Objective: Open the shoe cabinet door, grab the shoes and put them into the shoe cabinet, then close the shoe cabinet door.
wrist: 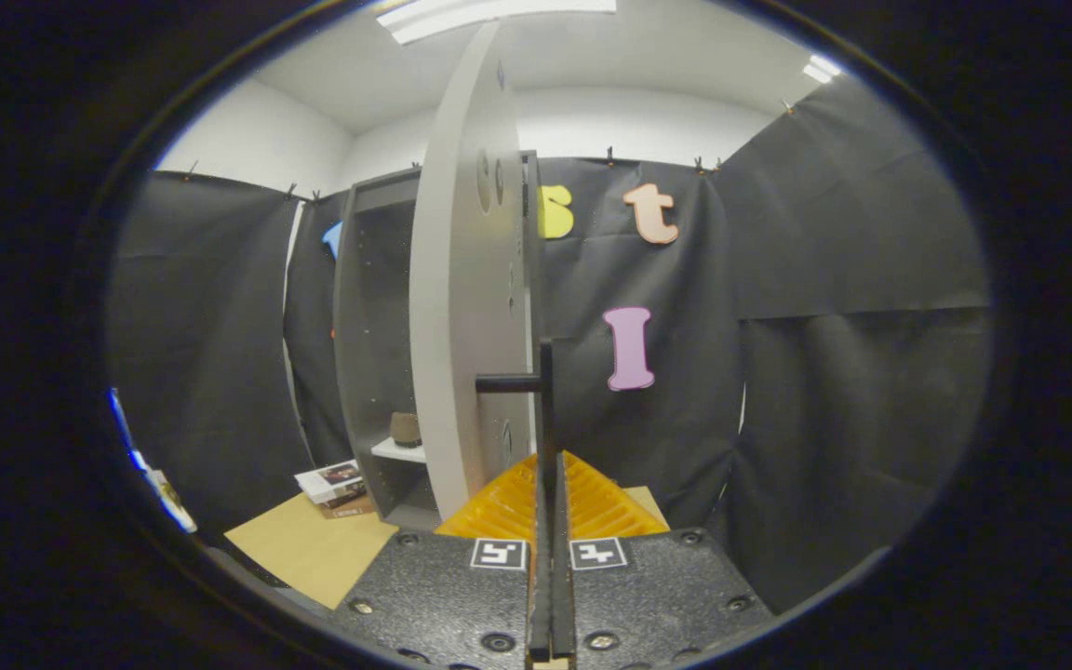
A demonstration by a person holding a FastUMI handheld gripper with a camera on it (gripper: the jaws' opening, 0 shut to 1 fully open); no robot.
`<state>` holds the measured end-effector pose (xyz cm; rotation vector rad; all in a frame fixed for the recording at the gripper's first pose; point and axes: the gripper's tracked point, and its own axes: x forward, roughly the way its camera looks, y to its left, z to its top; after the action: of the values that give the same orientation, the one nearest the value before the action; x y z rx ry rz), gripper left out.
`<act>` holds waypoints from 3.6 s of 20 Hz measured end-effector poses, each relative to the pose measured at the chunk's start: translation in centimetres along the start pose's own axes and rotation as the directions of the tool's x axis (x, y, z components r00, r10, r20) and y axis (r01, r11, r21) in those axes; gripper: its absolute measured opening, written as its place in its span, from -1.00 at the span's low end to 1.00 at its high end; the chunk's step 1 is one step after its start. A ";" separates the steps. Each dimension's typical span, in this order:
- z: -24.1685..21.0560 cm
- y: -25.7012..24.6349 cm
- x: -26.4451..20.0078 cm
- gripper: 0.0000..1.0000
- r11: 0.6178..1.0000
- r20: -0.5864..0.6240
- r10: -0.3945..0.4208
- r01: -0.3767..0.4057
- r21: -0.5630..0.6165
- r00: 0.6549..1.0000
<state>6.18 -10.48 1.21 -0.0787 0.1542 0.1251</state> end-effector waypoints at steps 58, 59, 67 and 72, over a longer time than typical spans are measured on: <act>-43.1 21.9 20.7 0.25 1.000 -0.299 -0.017 0.018 0.001 0.954; -42.9 21.4 21.1 0.00 1.000 -0.286 -0.025 0.025 -0.005 0.958; -42.8 22.5 20.8 -0.90 0.999 -0.275 0.027 -0.034 -0.020 0.961; -44.1 22.5 21.5 -0.74 1.000 -0.405 -0.007 0.008 -0.001 0.914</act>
<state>17.85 10.45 -47.15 -0.1042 0.5701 0.0996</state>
